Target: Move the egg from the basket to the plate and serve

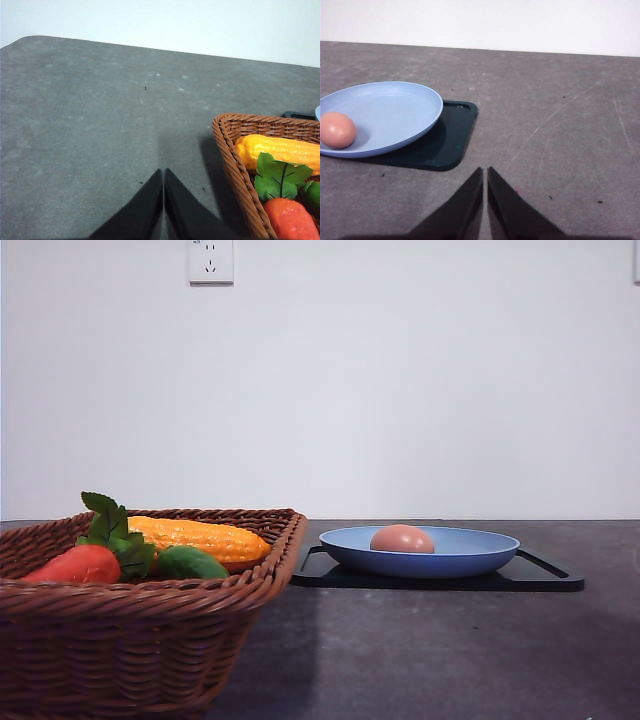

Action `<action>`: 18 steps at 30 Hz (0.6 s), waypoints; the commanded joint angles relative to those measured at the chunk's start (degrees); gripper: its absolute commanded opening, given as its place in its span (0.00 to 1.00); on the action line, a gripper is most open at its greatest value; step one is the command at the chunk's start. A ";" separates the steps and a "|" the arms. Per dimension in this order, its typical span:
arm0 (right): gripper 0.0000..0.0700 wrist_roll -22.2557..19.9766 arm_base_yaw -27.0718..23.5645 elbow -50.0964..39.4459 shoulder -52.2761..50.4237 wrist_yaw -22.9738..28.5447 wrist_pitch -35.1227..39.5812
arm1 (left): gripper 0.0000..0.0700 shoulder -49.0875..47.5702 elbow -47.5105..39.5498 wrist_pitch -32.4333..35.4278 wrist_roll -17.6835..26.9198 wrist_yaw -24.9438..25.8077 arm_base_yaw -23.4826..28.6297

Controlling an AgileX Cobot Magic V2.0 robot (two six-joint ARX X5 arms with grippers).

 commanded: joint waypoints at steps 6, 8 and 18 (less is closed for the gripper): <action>0.00 0.94 0.02 -0.39 -0.20 0.07 0.17 | 0.00 -0.09 -1.60 -0.22 -0.47 0.24 0.09; 0.00 0.94 0.02 -0.39 -0.20 0.07 0.17 | 0.00 -0.09 -1.60 -0.23 -0.47 0.24 0.09; 0.00 0.94 0.02 -0.39 -0.20 0.07 0.17 | 0.00 -0.09 -1.60 -0.22 -0.47 0.24 0.09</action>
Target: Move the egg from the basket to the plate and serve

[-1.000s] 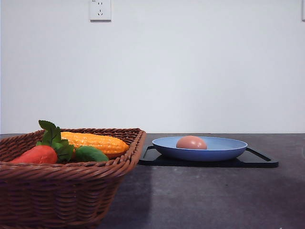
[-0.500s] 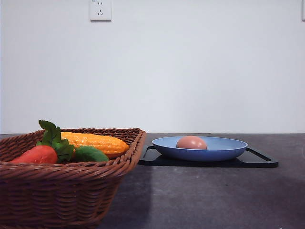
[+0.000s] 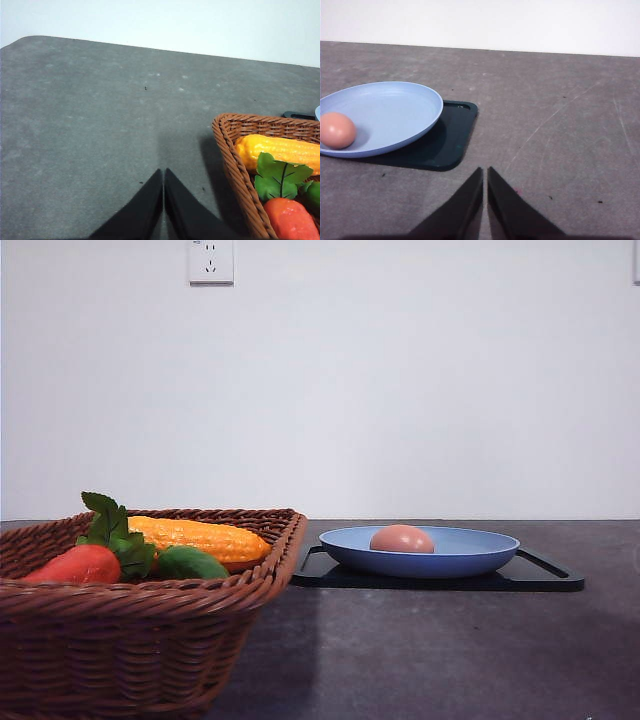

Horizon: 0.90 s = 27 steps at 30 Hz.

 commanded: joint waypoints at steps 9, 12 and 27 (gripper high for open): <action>0.00 0.92 0.02 -0.39 -0.20 0.07 0.17 | 0.00 -0.09 -1.60 -0.23 -0.46 0.26 0.09; 0.00 0.92 0.02 -0.39 -0.20 0.07 0.17 | 0.00 -0.09 -1.60 -0.23 -0.46 0.26 0.09; 0.00 0.92 0.02 -0.39 -0.20 0.07 0.17 | 0.00 -0.09 -1.60 -0.22 -0.46 0.26 0.09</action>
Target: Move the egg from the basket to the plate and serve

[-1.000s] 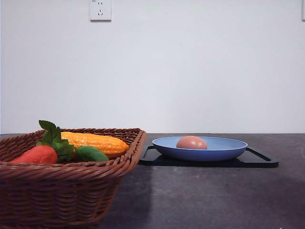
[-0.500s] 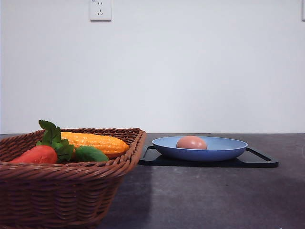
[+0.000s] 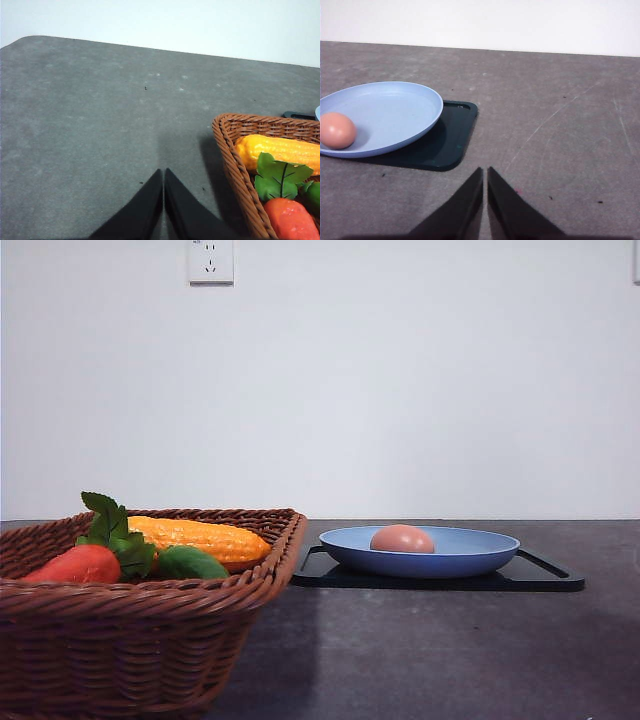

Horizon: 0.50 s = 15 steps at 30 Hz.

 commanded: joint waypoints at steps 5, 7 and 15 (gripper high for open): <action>0.00 0.92 0.02 -0.39 -0.20 0.07 0.17 | 0.00 -0.09 -1.60 -0.23 -0.46 0.24 0.09; 0.00 0.92 0.02 -0.39 -0.20 0.07 0.17 | 0.00 -0.09 -1.60 -0.23 -0.46 0.24 0.09; 0.00 0.92 0.02 -0.39 -0.20 0.07 0.17 | 0.00 -0.09 -1.60 -0.22 -0.46 0.24 0.09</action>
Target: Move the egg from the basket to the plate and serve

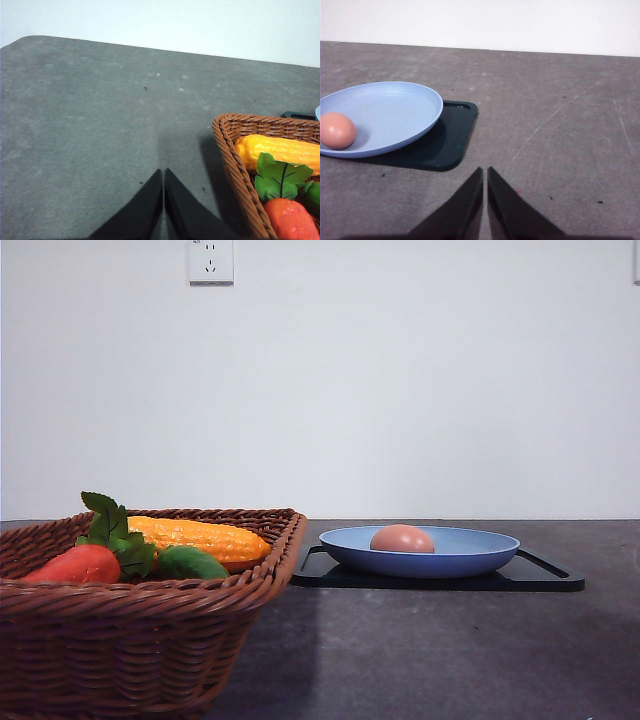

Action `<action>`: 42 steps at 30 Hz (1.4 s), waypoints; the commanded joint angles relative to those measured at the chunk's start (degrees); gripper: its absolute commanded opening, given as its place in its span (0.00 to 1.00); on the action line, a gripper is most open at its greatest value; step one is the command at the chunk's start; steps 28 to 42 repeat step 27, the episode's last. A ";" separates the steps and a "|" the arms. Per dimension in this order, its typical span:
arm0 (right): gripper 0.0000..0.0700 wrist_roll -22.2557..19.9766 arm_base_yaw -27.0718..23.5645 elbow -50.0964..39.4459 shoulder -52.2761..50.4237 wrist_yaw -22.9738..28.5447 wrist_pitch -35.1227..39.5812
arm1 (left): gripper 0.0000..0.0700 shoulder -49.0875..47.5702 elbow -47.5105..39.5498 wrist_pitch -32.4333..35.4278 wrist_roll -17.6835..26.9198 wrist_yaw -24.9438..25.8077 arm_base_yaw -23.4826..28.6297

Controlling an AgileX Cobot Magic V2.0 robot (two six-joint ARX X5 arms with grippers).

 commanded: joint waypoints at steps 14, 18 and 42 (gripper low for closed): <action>0.00 0.92 0.02 -0.39 -0.20 0.07 0.17 | 0.00 -0.09 -1.60 -0.22 -0.42 0.25 0.09; 0.00 0.92 0.02 -0.39 -0.20 0.07 0.17 | 0.00 -0.09 -1.60 -0.24 -0.42 0.25 0.09; 0.00 0.92 0.02 -0.39 -0.20 0.07 0.17 | 0.00 -0.09 -1.60 -0.22 -0.42 0.25 0.09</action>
